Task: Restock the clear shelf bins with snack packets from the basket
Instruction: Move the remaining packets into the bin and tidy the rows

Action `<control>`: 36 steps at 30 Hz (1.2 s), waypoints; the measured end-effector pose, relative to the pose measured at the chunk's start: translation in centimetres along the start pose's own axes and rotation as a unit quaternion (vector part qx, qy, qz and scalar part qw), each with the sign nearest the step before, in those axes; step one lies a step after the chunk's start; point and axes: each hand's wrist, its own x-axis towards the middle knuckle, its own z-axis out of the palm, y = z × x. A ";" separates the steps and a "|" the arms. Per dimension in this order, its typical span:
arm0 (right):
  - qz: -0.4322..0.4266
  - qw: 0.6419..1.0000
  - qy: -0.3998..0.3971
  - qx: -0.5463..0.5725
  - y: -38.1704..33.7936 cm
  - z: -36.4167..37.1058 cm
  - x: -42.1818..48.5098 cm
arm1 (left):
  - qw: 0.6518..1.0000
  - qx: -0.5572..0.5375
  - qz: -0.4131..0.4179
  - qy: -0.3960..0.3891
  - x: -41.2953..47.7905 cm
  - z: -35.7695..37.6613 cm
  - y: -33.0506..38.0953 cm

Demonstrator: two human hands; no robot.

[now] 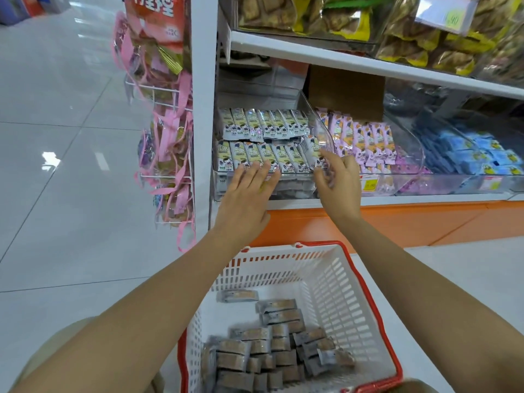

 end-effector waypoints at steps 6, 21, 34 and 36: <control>-0.048 0.994 -0.029 0.094 2.0 0.9 -7.0 | 0.995 0.019 0.097 0.031 -4.9 4.5 -0.4; 0.083 0.864 -0.493 -0.058 10.6 11.1 -24.2 | 0.980 0.021 0.005 -0.196 -13.3 14.0 -5.0; 0.007 0.762 -0.602 -0.240 12.5 18.8 -27.4 | 0.985 0.026 0.006 -0.169 -13.6 14.9 -5.1; 0.016 0.773 -0.592 -0.225 12.0 19.0 -27.2 | 0.986 0.022 0.006 -0.167 -13.6 15.0 -5.2</control>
